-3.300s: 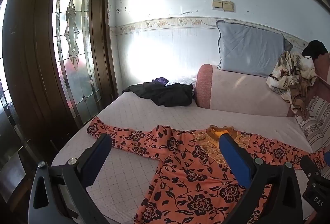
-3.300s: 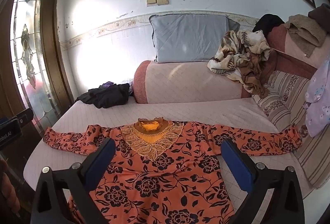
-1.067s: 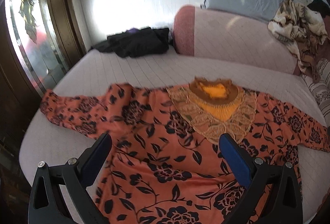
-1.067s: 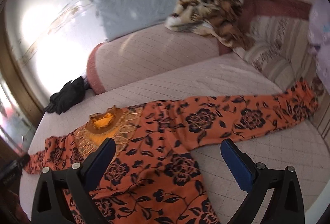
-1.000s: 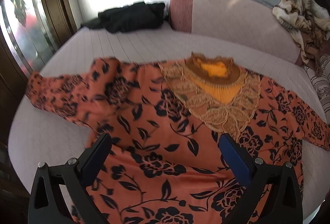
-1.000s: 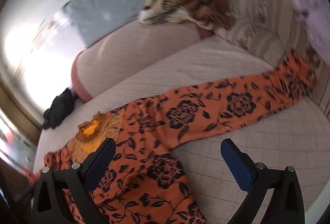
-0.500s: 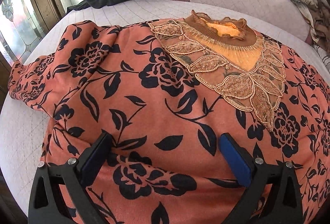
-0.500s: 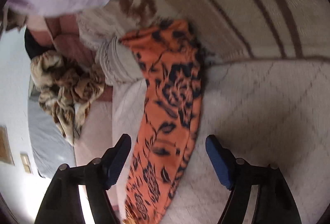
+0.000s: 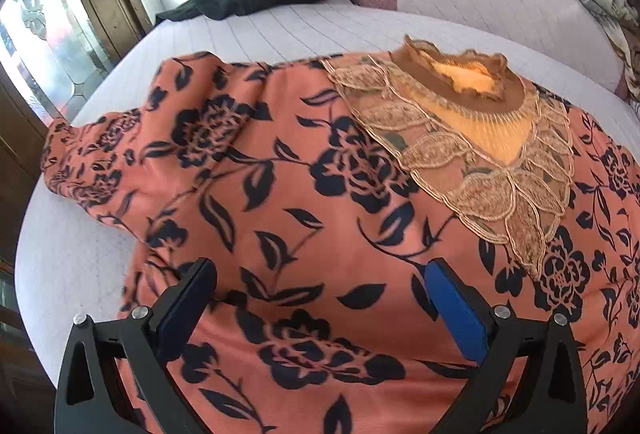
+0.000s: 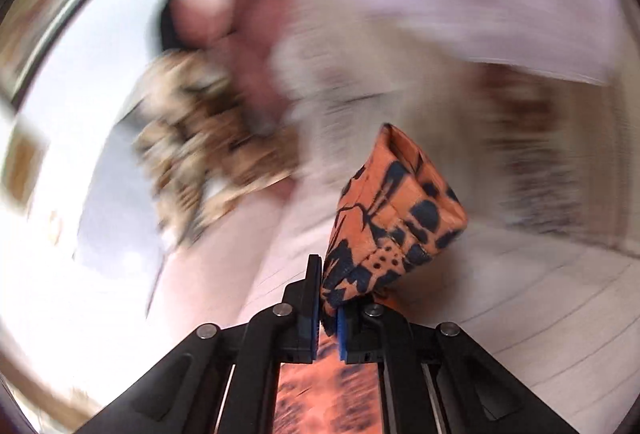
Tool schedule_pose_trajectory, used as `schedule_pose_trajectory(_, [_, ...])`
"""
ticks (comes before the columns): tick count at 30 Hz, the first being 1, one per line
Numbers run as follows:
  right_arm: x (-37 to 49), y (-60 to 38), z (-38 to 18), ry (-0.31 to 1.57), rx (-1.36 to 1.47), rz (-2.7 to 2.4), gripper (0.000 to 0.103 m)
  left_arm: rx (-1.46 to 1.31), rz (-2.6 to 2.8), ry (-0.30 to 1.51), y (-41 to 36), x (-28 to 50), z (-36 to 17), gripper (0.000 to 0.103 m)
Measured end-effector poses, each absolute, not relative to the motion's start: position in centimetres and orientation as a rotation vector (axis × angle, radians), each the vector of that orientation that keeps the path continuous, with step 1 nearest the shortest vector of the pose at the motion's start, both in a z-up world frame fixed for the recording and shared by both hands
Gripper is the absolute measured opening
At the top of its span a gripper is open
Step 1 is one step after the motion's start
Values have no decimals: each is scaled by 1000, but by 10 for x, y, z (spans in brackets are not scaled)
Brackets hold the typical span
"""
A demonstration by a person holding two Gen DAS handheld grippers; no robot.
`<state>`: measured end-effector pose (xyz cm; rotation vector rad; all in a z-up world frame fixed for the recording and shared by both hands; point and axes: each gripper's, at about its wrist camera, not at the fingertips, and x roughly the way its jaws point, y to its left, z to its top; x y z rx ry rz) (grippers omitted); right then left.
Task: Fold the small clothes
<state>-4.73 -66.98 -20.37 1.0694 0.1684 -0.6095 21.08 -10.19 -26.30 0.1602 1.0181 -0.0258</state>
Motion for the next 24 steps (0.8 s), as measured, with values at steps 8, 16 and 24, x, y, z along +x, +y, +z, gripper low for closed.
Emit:
schedule_pose_trajectory(8, [72, -500, -147, 306, 906, -124, 6, 98, 153, 929, -33, 221, -224, 103])
schedule_pose_trajectory(16, [177, -319, -206, 593, 899, 178, 6, -13, 334, 962, 51, 239, -228, 103])
schedule_pose_trajectory(24, [200, -224, -262, 873, 907, 389, 82, -146, 380, 952, 88, 246, -224, 103])
